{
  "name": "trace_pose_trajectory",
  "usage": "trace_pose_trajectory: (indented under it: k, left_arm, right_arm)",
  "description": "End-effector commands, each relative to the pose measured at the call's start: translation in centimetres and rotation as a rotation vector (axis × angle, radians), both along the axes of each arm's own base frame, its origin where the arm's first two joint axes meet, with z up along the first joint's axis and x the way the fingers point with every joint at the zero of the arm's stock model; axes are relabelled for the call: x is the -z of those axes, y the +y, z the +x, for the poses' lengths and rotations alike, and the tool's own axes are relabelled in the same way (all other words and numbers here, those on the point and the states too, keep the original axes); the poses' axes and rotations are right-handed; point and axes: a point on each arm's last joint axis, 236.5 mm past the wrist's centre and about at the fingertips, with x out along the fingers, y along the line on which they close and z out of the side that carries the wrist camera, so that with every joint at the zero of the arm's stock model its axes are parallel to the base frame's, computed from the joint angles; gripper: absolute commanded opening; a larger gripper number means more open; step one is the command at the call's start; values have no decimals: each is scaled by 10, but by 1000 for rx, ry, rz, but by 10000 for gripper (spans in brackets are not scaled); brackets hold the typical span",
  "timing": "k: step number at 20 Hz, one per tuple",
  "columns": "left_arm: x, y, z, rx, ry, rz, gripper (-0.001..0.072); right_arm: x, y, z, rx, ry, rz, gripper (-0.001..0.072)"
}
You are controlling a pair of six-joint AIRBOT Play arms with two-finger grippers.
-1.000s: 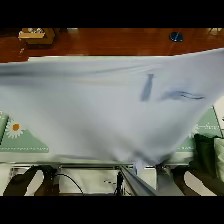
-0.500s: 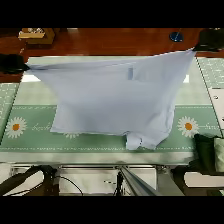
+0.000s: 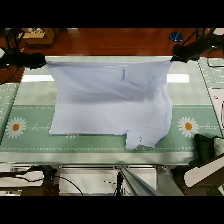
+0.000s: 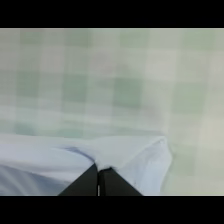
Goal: Fold the shirts.
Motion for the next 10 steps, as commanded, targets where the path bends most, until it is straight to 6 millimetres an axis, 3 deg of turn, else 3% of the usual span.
trace_pose_trajectory:
  k: [1, 4, 6, 8, 10]
  left_arm:
    - [30, 5, 28, -44, -37, -10, 18]
    - [62, -2, 33, -33, 7, -11, 19]
    - [77, -4, 29, 4, 43, 6, 20]
    - [80, -2, 16, 59, 89, 41, 19]
    - [82, 2, -13, 118, 222, 60, 19]
  right_arm:
    - [45, 7, 16, 3, 31, 5, 18]
    - [69, 20, 25, -3, 36, 9, 18]
    - [73, 22, 24, -11, 45, 3, 18]
    - [68, 21, 13, -23, 78, 0, 18]
    - [62, 13, -15, -50, 170, -22, 18]
